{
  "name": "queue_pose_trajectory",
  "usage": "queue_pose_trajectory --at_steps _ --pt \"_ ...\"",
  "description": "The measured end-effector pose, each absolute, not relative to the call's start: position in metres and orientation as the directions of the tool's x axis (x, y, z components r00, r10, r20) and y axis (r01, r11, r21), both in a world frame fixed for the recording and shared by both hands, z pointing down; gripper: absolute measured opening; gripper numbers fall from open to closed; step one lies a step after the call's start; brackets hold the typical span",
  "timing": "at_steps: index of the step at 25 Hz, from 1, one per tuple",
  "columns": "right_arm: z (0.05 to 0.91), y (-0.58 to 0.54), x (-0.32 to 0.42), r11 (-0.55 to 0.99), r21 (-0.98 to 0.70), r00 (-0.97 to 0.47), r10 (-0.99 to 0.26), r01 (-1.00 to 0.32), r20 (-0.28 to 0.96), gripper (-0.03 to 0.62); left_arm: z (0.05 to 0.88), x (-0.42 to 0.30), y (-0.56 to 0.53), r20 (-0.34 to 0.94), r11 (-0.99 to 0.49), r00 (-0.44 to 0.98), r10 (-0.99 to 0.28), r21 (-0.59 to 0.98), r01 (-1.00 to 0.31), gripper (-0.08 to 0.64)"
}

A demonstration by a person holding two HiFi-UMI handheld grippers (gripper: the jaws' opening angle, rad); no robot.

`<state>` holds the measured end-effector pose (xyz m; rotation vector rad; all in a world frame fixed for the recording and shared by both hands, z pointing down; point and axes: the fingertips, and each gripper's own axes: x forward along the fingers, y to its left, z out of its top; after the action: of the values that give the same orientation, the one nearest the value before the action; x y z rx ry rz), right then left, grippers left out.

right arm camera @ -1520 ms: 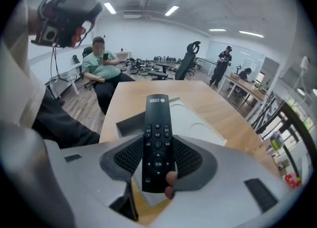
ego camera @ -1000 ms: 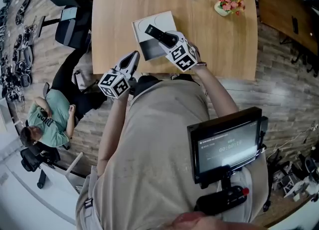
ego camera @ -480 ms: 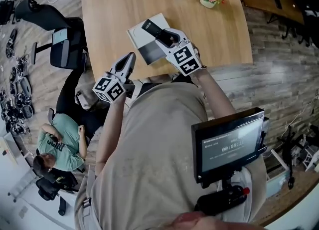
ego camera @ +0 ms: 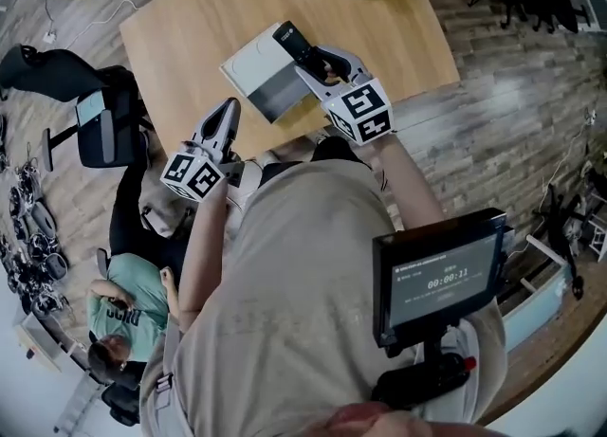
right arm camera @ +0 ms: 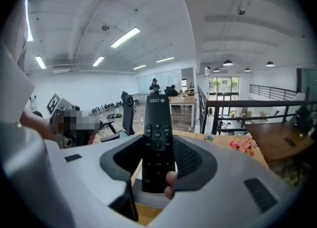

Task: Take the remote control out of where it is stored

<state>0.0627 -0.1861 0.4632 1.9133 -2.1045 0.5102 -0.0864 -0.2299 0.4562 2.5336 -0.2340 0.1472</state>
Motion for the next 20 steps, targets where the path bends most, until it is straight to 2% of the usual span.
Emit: queue_pose_trajectory --at_steps 9,20 --pt "0.467 -0.149 0.11 -0.07 -0.066 0.033 -0.896 -0.995 0.443 0.189 0.464 -0.067 -0.236 0.134 -0.819 0.987 -0.091 0.554 -0.151 0.006" --pt "0.497 -0.128 0.156 -0.097 -0.028 0.072 -0.878 -0.995 0.473 0.189 0.477 -0.033 -0.229 0.198 -0.835 0.978 -0.072 0.524 -0.168 0.006"
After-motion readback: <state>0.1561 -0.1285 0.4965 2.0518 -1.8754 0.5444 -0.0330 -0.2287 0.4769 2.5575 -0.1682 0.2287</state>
